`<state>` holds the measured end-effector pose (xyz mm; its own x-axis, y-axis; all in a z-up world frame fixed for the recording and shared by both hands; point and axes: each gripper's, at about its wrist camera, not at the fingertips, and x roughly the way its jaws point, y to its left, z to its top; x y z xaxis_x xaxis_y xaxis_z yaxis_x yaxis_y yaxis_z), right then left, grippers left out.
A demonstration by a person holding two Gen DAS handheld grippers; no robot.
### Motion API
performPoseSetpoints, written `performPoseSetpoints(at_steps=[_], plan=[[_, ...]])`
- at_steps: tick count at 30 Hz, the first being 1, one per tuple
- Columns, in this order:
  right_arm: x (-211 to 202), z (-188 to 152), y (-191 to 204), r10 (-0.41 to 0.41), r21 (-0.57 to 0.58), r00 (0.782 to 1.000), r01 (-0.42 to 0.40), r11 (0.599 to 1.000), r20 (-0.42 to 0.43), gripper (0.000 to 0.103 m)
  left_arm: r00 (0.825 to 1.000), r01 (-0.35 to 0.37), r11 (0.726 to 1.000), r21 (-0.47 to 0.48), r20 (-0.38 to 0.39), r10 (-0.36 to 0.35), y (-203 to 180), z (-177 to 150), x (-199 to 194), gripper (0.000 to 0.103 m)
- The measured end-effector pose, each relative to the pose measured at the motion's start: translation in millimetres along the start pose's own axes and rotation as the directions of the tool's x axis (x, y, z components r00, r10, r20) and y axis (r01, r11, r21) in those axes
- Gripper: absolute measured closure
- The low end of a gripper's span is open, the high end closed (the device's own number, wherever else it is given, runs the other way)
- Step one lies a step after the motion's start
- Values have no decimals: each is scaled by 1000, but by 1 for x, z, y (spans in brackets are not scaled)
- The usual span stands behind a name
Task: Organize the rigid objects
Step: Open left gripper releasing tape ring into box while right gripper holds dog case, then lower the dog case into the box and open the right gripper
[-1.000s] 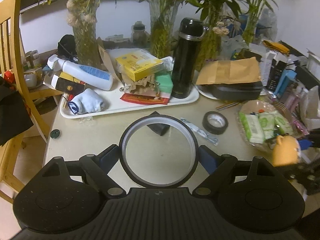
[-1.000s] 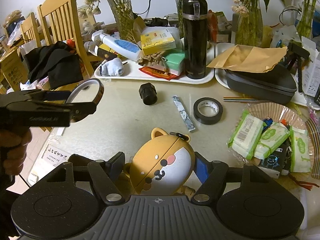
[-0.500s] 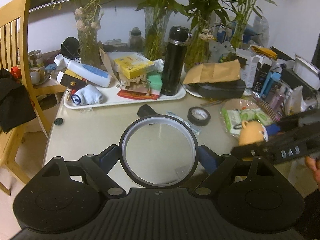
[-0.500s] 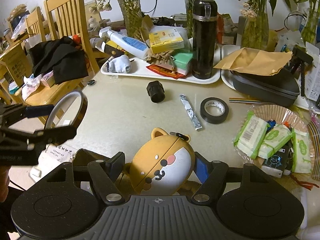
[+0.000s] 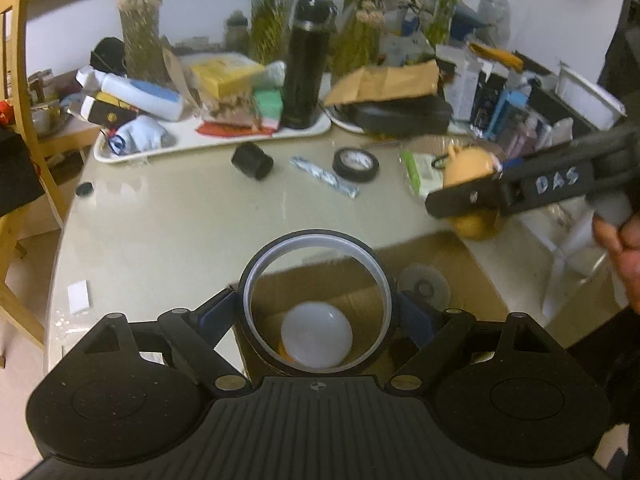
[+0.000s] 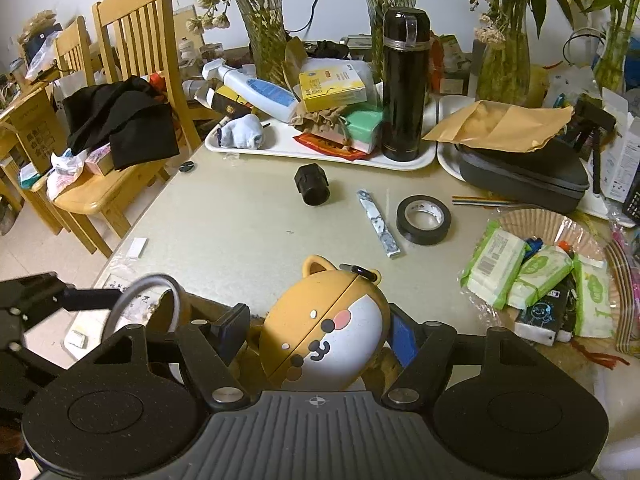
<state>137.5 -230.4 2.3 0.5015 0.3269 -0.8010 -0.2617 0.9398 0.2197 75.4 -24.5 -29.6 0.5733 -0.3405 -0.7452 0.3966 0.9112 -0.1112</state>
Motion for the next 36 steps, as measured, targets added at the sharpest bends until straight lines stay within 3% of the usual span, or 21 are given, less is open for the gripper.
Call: performPoseSetpoints(at_steps=[9,11,14,22,29,36], plan=[[-5,-7,4,4,-7,1000,-4,1000,-4,29,999,20,997,69,-51,-17,-15,-7,11,14],[-5,-9,3,2,-3,1000,-2,1000,-7,29,999,32,997,68,-35,-29,-17,-7,7,2],[-5,-10,3,0,-2,1000,0,1000,-7,29,998,49,997,56,-30,-47,-19,-7,4,0],[-6,-14,3,-4,-3,1000,4,1000,-18,29,1000,8,1000,-7,-21,-9,-15,-9,-6,0],[0,-20,9,7,-19,999,-8,1000,-53,29,997,-75,996,-55,6,75,-5,-7,-20,0],[9,-27,22,43,-47,994,-48,998,-105,29,992,-122,985,-121,-15,122,11,-7,-25,0]])
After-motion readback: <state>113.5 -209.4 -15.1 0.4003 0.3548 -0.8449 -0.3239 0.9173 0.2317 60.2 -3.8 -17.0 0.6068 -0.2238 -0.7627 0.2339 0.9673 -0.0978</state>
